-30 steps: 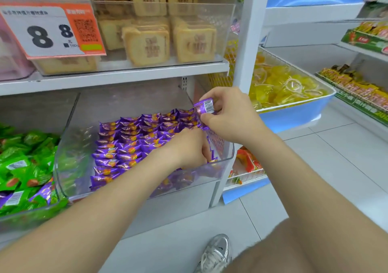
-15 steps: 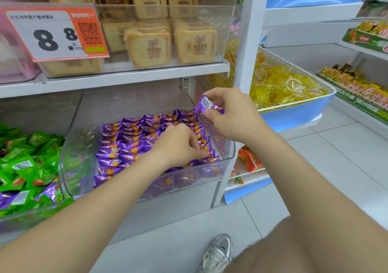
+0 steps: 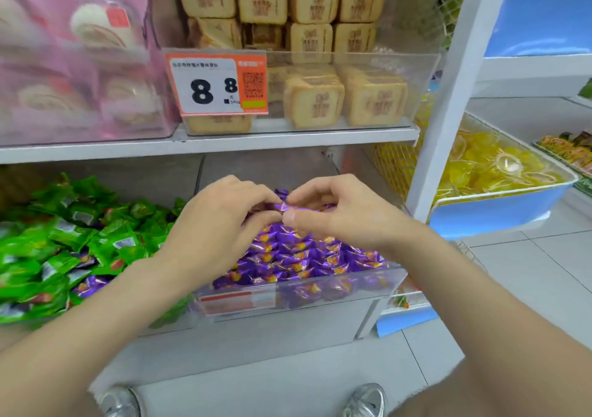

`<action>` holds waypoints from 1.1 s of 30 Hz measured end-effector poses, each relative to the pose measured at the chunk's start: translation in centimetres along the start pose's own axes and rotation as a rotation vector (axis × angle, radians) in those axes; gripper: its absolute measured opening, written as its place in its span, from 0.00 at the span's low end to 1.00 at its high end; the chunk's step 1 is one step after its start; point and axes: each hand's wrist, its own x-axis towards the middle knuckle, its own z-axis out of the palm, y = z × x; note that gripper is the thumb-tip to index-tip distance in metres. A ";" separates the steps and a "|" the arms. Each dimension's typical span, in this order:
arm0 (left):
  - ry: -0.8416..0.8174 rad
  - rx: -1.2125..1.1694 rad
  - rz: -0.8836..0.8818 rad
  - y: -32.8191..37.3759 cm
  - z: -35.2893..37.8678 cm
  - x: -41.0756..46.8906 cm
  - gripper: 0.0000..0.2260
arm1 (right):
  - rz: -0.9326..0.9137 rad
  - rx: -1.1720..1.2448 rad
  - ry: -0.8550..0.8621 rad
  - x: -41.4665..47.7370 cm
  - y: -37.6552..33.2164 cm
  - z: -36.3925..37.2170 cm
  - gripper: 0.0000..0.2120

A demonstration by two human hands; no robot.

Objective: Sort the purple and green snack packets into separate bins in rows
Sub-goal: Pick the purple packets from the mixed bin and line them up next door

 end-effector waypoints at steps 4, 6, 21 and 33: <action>-0.073 -0.009 -0.123 -1.9 -1.2 -0.6 0.09 | -0.165 -0.347 0.066 2.2 0.1 2.5 0.03; -0.110 0.052 -0.191 -3.0 -1.5 -0.9 0.12 | -0.192 -0.446 0.032 3.6 0.1 3.4 0.03; -0.282 -0.143 -0.718 -7.6 -2.8 -1.9 0.29 | -0.013 -0.586 0.247 17.8 3.8 8.5 0.09; -0.235 -0.169 -0.721 -9.6 -4.3 -2.6 0.18 | -0.078 -0.714 0.251 21.3 5.2 10.5 0.10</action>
